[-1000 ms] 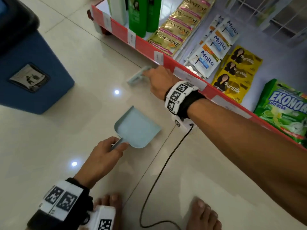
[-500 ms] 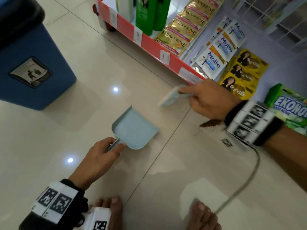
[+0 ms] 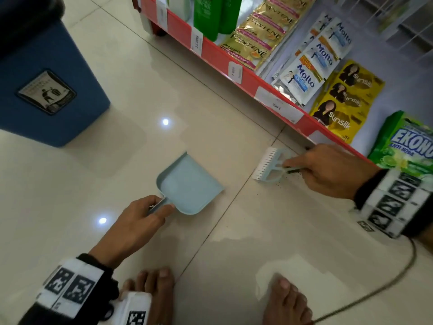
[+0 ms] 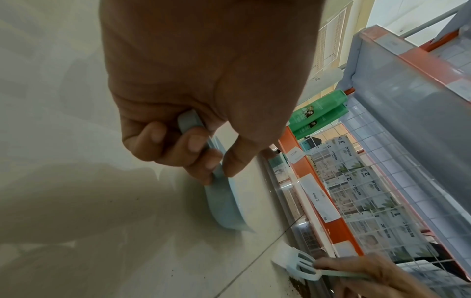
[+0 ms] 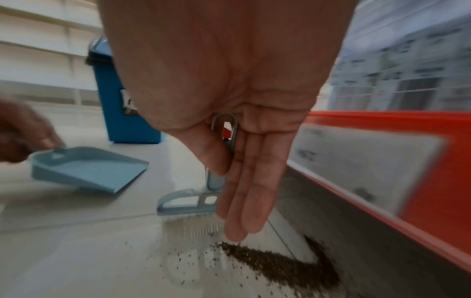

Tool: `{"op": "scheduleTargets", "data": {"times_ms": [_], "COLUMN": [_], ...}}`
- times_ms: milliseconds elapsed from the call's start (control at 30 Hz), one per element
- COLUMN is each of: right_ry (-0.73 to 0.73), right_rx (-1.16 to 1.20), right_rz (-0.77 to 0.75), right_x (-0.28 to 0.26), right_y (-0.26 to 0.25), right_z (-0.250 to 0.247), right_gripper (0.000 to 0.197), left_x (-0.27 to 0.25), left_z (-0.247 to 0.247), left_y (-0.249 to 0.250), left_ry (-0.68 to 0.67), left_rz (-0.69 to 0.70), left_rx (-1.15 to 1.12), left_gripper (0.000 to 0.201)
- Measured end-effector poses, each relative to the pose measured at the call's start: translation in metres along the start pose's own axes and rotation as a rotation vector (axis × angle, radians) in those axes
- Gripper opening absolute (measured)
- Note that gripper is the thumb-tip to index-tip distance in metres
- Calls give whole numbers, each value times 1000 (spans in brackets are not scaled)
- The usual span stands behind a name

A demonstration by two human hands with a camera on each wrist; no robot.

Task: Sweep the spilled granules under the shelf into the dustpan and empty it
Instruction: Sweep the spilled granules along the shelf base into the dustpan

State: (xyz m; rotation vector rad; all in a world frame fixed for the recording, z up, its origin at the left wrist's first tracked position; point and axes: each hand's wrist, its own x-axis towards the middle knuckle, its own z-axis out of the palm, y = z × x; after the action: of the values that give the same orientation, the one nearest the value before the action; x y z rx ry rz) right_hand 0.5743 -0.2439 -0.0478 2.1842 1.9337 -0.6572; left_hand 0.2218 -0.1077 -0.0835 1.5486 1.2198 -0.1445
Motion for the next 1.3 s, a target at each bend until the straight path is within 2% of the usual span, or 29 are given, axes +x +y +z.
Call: {"op": "scheduleTargets", "data": {"times_ms": [133, 200, 300, 367, 467, 533, 633, 767, 867, 933, 1100, 1200, 1300], "right_ry": [134, 207, 239, 227, 107, 23, -24, -22, 39, 80, 194, 153, 68], "right_rx": [109, 139, 187, 189, 190, 155, 64, 6, 92, 130, 214, 205, 176], "right_rz": [-35, -98, -127, -141, -154, -147, -118, 12, 66, 64, -65, -54, 24], "right_x": [-4, 12, 45, 62, 64, 49, 11, -42, -61, -60, -27, -5, -11], "right_y": [6, -9, -41, -61, -71, -63, -33, 12, 29, 29, -1, -15, -4], "right_z": [-10, -11, -4, 4, 15, 21, 22, 9, -1, -7, -7, 1, 5], "right_gripper": [42, 43, 44, 48, 53, 52, 52, 52, 48, 46, 49, 52, 53], "left_x": [2, 4, 3, -2, -9, -12, -13, -8, -3, 0, 6, 9, 16], "left_z": [4, 4, -2, -5, -8, -8, -5, 4, 12, 17, 27, 32, 39], "left_y": [4, 4, 1, 0, -2, -4, -4, 2, 10, 16, 27, 32, 38], "left_ry": [-39, -41, -11, 12, 26, 31, 26, 13, -15, -30, -57, -65, -78], "left_rz": [7, -1, -24, -43, -66, -70, -63, -41, -3, 24, 60, 54, 59], "left_rx": [9, 29, 68, 99, 111, 108, 101, 101, 120, 136, 179, 185, 180], "left_gripper": [37, 32, 28, 31, 39, 34, 29, 27, 31, 34, 37, 34, 33]}}
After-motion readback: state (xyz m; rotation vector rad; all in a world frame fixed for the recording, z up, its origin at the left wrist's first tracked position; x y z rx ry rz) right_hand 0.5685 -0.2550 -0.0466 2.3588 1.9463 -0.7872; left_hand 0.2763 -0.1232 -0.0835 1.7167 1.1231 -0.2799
